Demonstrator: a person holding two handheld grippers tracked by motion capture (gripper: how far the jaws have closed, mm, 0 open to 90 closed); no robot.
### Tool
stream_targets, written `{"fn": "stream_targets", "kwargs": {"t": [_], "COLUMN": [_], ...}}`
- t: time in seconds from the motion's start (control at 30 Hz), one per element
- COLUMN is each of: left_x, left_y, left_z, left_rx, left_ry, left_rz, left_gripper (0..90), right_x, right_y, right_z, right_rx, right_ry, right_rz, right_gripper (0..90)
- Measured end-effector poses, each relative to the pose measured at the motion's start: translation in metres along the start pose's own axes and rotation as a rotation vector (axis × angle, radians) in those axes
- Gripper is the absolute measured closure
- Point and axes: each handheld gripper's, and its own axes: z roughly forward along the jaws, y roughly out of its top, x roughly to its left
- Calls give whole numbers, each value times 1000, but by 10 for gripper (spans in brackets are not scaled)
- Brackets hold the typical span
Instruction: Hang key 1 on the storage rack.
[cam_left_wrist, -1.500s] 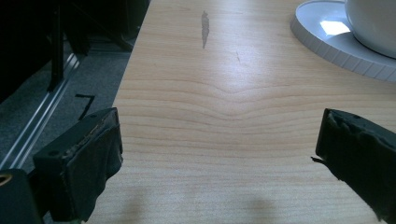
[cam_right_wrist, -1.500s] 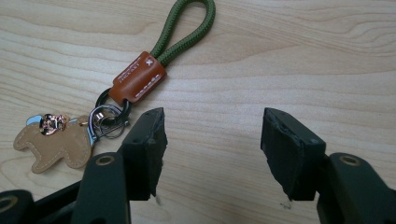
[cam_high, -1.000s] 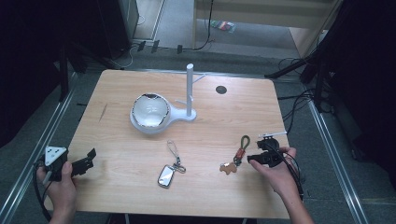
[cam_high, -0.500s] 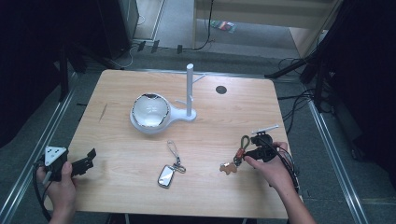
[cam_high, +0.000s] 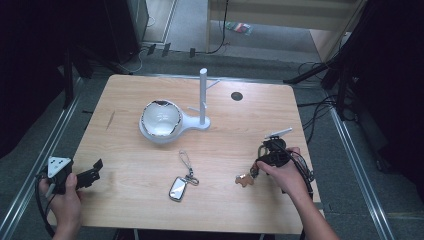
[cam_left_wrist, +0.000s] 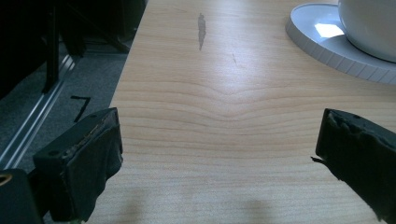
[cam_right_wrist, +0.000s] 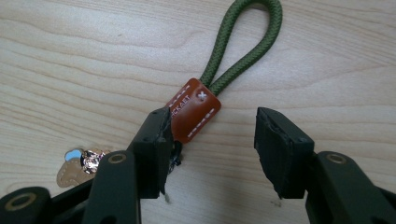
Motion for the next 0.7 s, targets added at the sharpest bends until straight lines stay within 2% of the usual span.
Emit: {"fn": "stream_targets", "kwargs": {"t": [0.17,0.37,0.7], "left_x": [0,0,0], "left_y": [0,0,0], "left_z": [0,0,1], "left_rx": [3,1,4], "left_ry": [-3,-5,-6], "left_rz": [5,0,-3], "left_gripper": [9,9,9], "right_x": [5,8,13], "right_y": [3,7,15], "right_z": [5,7,10], "right_rx": [25,32,90], "right_ry": [-1,-1,-3], "right_rz": [7,48,68], "right_gripper": [515,570,566]}}
